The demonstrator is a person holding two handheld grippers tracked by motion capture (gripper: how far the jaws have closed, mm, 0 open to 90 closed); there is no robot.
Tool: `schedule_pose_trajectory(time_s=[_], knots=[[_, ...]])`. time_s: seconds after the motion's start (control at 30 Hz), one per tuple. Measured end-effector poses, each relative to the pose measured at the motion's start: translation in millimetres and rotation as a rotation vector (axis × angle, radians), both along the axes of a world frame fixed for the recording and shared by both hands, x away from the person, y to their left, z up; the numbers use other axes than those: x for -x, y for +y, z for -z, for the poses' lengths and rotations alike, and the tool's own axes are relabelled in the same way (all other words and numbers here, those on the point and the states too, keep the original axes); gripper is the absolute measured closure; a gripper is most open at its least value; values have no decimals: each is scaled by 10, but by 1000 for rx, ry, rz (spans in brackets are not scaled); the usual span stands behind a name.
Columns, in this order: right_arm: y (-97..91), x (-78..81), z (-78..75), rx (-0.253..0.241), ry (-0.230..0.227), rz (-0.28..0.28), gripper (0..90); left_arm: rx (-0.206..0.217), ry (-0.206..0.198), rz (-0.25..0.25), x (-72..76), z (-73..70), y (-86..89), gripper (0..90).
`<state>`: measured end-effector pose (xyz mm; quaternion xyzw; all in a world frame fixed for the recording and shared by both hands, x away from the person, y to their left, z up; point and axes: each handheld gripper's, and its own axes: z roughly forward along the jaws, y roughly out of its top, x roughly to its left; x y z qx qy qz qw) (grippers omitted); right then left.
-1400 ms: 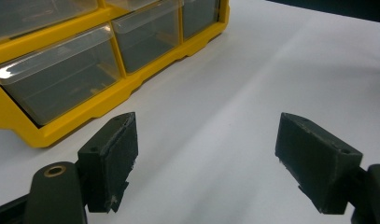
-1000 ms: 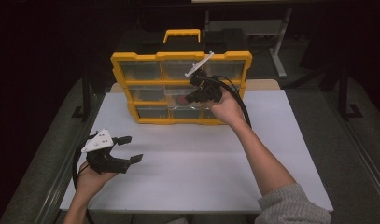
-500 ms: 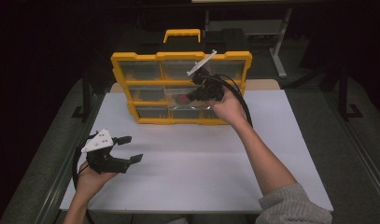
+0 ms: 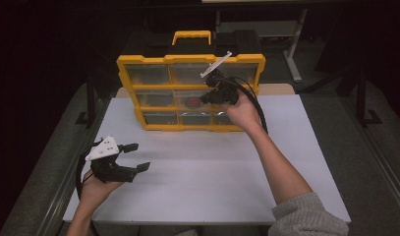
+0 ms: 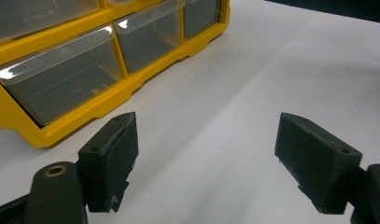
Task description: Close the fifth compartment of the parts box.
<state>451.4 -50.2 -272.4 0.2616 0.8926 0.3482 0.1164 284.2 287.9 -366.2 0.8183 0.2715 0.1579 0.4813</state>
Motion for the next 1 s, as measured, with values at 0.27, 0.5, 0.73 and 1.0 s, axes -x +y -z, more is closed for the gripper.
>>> schedule_pose_trajectory(time_s=[0.27, 0.5, 0.73, 1.0], knots=[[-22, -3, -11, 4, -15, 14, 889, 3, -1, 0, 6, -2, -1, 212], [-36, -19, -7, 36, -60, 7, 889, 2, -1, 0, 5, -2, -2, 212], [-43, -24, -5, 28, -73, 26, 889, -1, 3, 1, 5, 4, -8, 212], [-31, -21, 10, 2, -74, 47, 888, -2, 3, 2, 0, 13, -11, 212]])
